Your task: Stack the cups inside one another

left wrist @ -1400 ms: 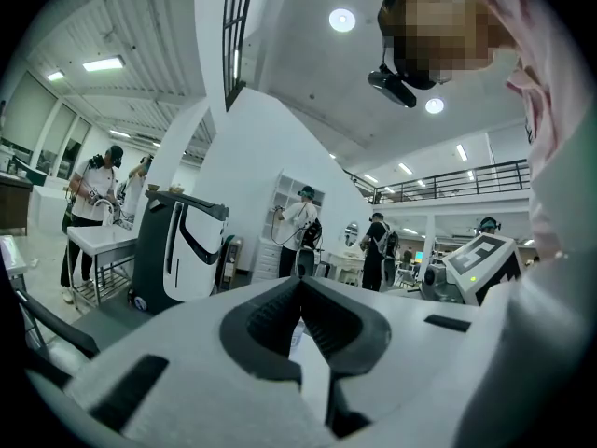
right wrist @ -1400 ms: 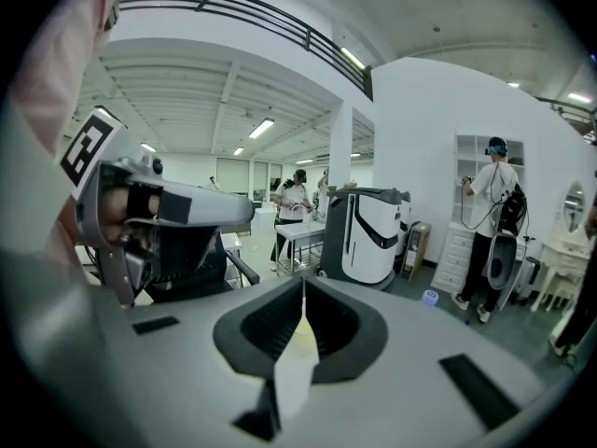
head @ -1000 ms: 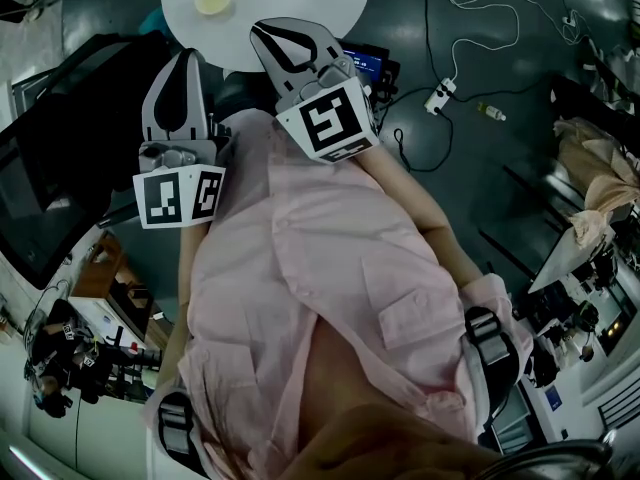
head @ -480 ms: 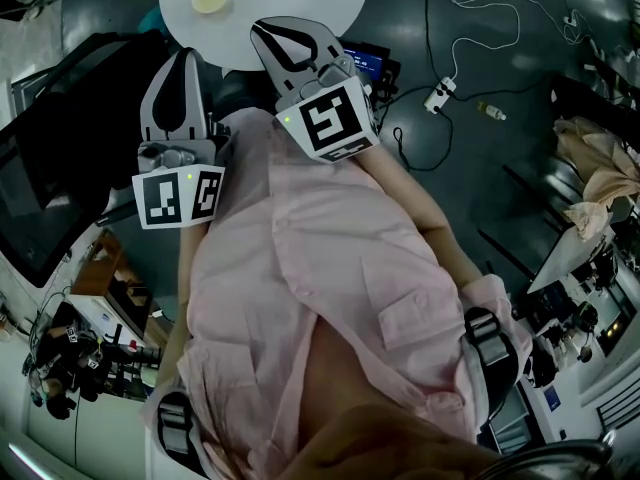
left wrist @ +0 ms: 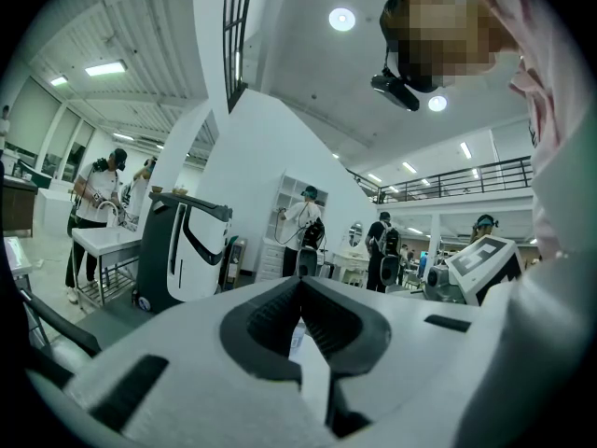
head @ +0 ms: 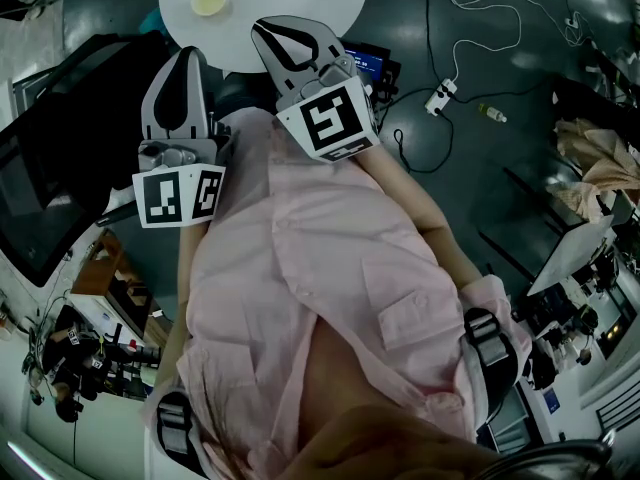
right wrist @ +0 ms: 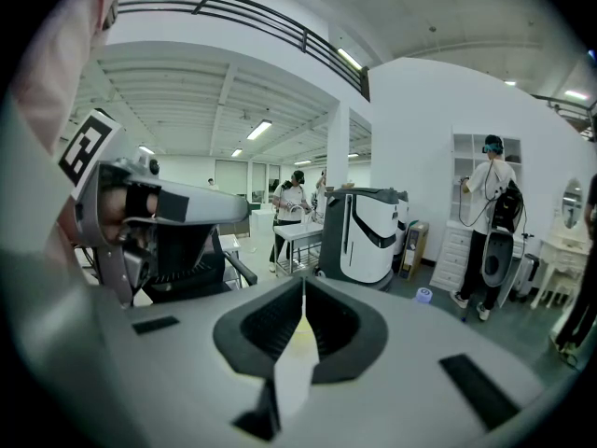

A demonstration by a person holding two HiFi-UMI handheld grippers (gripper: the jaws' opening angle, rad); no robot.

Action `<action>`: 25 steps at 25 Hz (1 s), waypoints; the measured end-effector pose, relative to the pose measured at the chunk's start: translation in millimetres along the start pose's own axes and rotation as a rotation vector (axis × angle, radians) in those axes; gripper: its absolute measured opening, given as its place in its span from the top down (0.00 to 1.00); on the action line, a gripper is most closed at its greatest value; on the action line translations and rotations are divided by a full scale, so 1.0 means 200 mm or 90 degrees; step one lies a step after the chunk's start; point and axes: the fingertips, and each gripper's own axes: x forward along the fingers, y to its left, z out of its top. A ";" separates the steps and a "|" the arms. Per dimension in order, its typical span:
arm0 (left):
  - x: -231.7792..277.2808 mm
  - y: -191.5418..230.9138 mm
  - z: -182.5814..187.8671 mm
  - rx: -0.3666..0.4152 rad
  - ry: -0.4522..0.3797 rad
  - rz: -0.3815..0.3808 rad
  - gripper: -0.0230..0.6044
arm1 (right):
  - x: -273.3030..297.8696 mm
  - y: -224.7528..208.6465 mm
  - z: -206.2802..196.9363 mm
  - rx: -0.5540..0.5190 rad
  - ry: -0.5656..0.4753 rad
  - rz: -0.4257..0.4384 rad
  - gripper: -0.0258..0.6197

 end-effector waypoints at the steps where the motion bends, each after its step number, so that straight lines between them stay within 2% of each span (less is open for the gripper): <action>1: 0.00 0.00 0.00 0.000 0.000 0.000 0.94 | 0.00 0.00 0.00 0.000 0.000 0.000 0.91; 25: 0.07 -0.03 0.00 0.005 0.004 -0.007 0.94 | -0.01 -0.08 -0.03 0.011 0.005 -0.010 0.91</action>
